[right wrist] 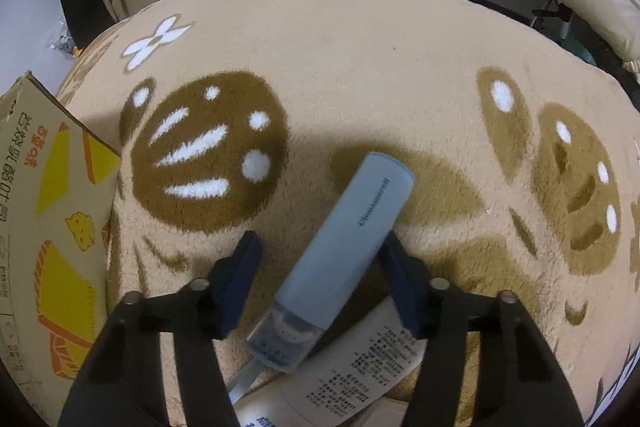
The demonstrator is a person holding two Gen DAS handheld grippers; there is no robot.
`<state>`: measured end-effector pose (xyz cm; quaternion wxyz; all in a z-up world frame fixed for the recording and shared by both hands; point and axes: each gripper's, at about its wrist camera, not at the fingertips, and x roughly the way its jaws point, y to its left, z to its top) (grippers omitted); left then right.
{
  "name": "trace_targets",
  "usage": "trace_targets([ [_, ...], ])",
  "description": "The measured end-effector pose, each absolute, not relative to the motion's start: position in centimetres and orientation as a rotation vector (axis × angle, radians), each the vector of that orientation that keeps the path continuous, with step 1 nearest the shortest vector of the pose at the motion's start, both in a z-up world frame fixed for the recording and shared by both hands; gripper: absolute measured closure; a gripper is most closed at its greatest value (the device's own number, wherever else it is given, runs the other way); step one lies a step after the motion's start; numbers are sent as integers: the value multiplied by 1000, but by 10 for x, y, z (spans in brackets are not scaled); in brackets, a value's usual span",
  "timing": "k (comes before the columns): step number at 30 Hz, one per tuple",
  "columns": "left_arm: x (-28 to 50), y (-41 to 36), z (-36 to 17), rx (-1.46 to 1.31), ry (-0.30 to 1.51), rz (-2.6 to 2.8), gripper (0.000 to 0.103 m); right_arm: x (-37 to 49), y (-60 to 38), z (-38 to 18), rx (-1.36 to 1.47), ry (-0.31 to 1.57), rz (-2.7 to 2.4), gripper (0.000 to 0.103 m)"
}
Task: Organize rigid objects
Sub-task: 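Return the right gripper to the items and grasp the light blue tube, then lift the light blue tube with the right gripper and carry it over the box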
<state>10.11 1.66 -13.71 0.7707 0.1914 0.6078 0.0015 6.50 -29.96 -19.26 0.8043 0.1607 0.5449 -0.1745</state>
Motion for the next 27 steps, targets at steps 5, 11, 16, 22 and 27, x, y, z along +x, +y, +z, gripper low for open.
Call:
trace_targets([
  [5, 101, 19, -138, 416, 1319, 3, 79, 68, -296, -191, 352, 1158, -381, 58],
  [11, 102, 18, -139, 419, 1318, 3, 79, 70, -295, -191, 369, 1158, -395, 59],
  [16, 102, 18, -139, 420, 1318, 3, 79, 71, -291, -193, 346, 1153, -417, 60],
  [22, 102, 18, -139, 420, 1319, 3, 79, 69, -292, -190, 394, 1131, -408, 67],
  [27, 102, 18, -139, 419, 1319, 4, 79, 64, -300, -186, 474, 1096, -389, 71],
])
